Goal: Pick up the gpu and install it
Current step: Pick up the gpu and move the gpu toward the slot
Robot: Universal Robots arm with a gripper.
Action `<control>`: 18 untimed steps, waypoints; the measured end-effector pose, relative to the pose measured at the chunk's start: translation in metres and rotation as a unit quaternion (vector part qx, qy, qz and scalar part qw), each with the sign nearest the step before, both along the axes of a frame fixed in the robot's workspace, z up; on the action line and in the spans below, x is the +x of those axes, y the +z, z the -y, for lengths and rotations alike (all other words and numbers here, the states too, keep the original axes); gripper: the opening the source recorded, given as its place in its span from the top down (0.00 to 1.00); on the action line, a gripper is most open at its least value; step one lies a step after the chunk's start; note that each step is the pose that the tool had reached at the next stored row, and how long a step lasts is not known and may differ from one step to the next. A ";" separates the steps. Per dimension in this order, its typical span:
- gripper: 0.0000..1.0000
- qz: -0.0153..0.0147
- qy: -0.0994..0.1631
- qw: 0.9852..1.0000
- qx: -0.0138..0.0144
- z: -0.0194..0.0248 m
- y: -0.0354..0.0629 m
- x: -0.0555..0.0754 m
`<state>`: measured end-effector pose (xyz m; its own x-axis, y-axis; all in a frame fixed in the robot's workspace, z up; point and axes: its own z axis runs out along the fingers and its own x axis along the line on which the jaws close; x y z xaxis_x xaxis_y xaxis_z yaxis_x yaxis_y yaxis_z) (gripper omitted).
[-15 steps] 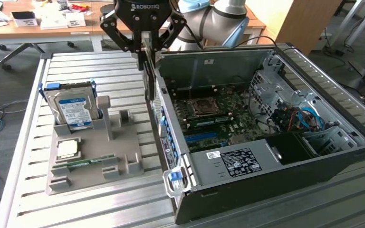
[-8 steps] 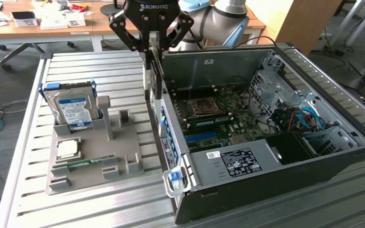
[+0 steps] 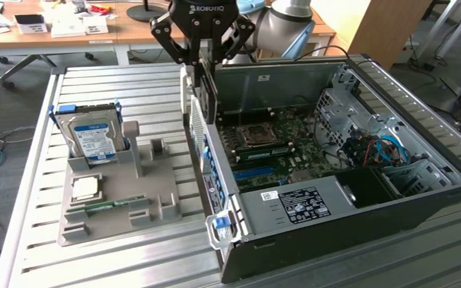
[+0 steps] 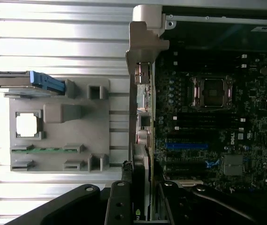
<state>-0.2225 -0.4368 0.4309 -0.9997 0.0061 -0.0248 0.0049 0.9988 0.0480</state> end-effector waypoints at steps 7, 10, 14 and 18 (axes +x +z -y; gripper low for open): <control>0.73 0.000 0.000 1.000 0.000 -0.0001 0.0000 0.013; 0.73 0.000 0.000 1.000 0.000 -0.0001 0.0000 0.018; 0.73 0.000 0.000 1.000 0.001 -0.0001 0.0000 0.026; 0.73 0.000 0.000 1.000 0.001 -0.0001 0.0000 0.034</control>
<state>-0.1881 -0.4367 0.4310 -0.9997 0.0061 -0.0248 0.0048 0.9988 0.0494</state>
